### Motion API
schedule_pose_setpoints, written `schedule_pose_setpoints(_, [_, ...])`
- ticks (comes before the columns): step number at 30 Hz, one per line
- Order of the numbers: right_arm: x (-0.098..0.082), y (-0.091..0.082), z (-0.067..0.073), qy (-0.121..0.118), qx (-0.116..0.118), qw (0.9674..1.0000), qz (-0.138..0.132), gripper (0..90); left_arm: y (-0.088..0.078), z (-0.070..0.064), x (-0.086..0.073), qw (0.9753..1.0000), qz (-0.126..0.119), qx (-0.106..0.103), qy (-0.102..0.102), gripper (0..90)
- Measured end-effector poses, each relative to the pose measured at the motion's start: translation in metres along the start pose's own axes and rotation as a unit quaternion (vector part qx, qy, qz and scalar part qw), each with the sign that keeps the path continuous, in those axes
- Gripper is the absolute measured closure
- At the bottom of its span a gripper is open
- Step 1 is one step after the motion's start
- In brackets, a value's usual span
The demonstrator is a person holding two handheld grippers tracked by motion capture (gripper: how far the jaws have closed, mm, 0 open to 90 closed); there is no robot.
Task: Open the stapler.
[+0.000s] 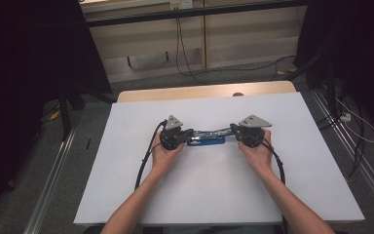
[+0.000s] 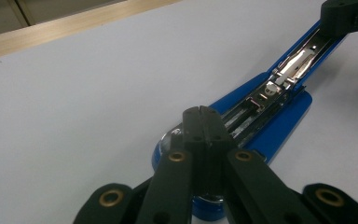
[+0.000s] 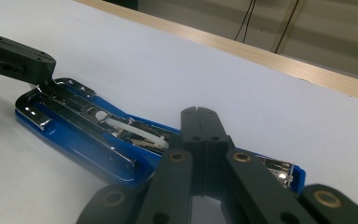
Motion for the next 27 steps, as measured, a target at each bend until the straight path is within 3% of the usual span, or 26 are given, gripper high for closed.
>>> schedule_pose_setpoints(15, [-0.0050, 0.0046, 0.0002, 0.000, -0.001, 0.9998, 0.022, 90.0, 0.0000, -0.0001, 0.0001, 1.0000, 0.000, 0.001, 0.000, 90.0])
schedule_pose_setpoints(20, [-0.0049, 0.0047, 0.0002, 0.002, 0.001, 0.9998, 0.020, 90.0, -0.0002, -0.0026, 0.0012, 0.9997, 0.004, 0.021, 0.013, 90.0])
schedule_pose_setpoints(27, [-0.0047, 0.0047, -0.0005, 0.002, 0.000, 0.9998, 0.022, 90.0, -0.0019, -0.0021, 0.0027, 0.9999, -0.005, 0.009, 0.008, 90.0])
Point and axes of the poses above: each handheld gripper's, and its own axes: y roughly forward along the jaws, x roughly out of its top, z roughly to its left, the point moved 6 cm from there along y, roughly forward along the jaws, and after that the axes turned 12 degrees about z, right-handed, at the moved point
